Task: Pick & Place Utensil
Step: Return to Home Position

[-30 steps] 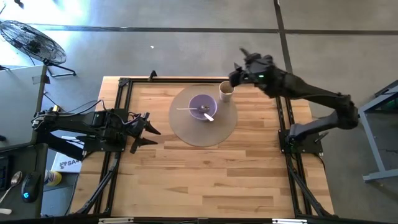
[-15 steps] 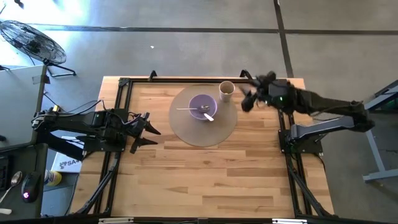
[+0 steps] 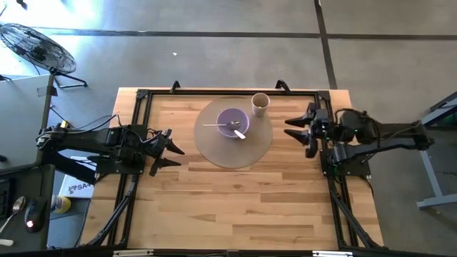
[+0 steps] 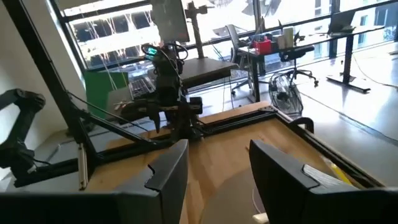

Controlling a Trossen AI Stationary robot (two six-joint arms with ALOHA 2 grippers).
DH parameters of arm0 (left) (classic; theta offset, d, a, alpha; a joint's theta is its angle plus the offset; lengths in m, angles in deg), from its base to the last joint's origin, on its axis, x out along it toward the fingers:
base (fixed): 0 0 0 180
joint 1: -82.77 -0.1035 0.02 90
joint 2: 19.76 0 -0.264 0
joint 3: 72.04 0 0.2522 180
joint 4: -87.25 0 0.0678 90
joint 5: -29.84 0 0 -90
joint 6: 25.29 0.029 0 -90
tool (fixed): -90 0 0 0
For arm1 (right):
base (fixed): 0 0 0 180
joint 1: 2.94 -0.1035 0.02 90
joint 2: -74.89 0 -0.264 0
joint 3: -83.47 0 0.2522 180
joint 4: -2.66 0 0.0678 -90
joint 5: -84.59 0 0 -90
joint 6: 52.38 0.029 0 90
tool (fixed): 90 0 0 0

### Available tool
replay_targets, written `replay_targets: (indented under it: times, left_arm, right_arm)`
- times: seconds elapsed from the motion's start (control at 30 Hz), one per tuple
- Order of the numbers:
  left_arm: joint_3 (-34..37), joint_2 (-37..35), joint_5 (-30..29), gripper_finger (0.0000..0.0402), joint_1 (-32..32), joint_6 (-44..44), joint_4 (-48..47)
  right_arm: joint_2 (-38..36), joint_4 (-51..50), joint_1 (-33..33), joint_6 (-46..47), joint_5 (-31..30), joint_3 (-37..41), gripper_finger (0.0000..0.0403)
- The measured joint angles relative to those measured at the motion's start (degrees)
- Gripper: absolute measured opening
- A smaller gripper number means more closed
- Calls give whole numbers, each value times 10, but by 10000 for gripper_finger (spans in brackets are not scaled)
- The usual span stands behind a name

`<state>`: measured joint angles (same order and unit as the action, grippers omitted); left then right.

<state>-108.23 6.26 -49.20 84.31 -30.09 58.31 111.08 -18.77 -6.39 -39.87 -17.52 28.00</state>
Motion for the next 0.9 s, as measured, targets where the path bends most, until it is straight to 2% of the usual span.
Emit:
replay_targets:
  times: [0.17, 0.33, 0.47, 0.67, 0.9]
  left_arm:
    - [0, 0, 0, 212, 0, 0, 0]
    - [0, 0, -2, 212, 0, 0, 0]
    - [0, 0, -2, 212, 0, 0, -4]
    - [1, -12, -2, 212, 0, 24, 6]
    - [12, -80, -12, 212, 0, 42, 39]
  right_arm:
    - [-43, -2, -2, 6, 1, 31, 165]
    - [-56, 1, -2, 18, -3, 67, 167]
    - [-65, 47, -2, 2, -11, 120, 167]
    - [-123, 128, -3, -53, 30, 196, 167]
    - [-208, 90, -3, -70, 77, 217, 169]
